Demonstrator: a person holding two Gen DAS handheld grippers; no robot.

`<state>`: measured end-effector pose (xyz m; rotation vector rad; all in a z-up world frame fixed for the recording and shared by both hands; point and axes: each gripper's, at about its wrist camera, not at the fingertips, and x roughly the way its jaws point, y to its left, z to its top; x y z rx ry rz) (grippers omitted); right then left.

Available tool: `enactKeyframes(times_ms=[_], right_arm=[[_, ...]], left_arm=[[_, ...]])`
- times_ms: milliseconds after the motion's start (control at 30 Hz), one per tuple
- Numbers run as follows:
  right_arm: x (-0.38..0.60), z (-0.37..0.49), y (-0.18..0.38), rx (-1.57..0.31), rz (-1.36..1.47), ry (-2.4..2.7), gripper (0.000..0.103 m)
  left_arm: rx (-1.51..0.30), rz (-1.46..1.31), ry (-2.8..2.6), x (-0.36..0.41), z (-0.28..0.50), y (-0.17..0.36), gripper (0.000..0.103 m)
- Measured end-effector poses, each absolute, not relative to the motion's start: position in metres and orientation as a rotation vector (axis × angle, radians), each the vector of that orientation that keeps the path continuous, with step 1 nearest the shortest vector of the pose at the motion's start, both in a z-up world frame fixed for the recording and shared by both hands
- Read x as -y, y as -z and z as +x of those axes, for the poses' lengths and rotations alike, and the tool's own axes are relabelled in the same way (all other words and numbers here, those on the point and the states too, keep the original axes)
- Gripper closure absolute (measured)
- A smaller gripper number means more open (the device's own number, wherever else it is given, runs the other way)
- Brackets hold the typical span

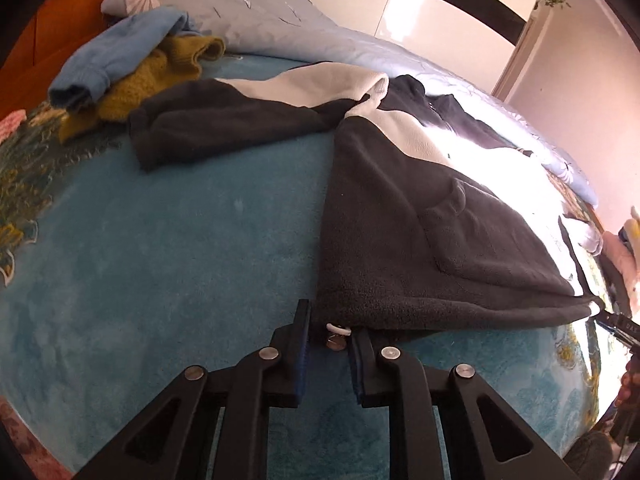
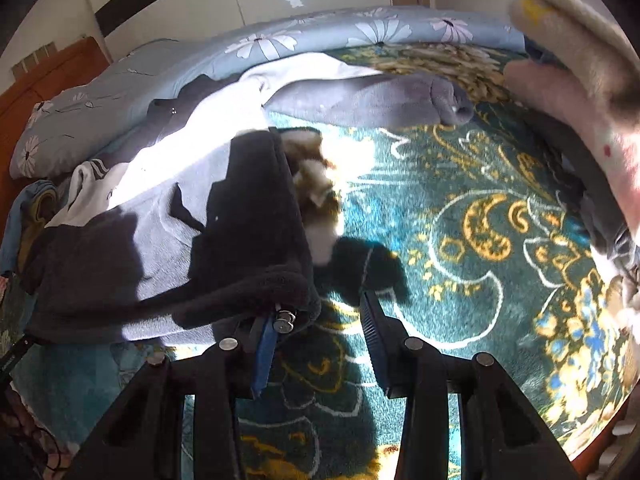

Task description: Fold clothes

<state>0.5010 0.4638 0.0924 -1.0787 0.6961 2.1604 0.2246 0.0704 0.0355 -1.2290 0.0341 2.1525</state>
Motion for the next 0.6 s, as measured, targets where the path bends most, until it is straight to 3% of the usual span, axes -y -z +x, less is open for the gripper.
enactKeyframes(times_ms=[200, 267, 367, 600], right_arm=[[-0.46, 0.506, -0.096, -0.694, -1.096, -2.197, 0.061], [-0.456, 0.512, -0.098, -0.701, -1.101, -2.225, 0.06], [-0.454, 0.524, -0.1, -0.649, -1.131, -2.204, 0.06], [-0.487, 0.553, -0.119, -0.719, -1.006, -2.141, 0.06]], left_arm=[[-0.035, -1.154, -2.07, -0.055, 0.23, -0.05, 0.079], [-0.071, -1.125, -2.081, -0.044, 0.232, -0.055, 0.069], [-0.092, -1.122, -2.157, -0.021, 0.225, -0.063, 0.066], [0.087, -1.075, -2.247, -0.017, 0.19, -0.091, 0.057]])
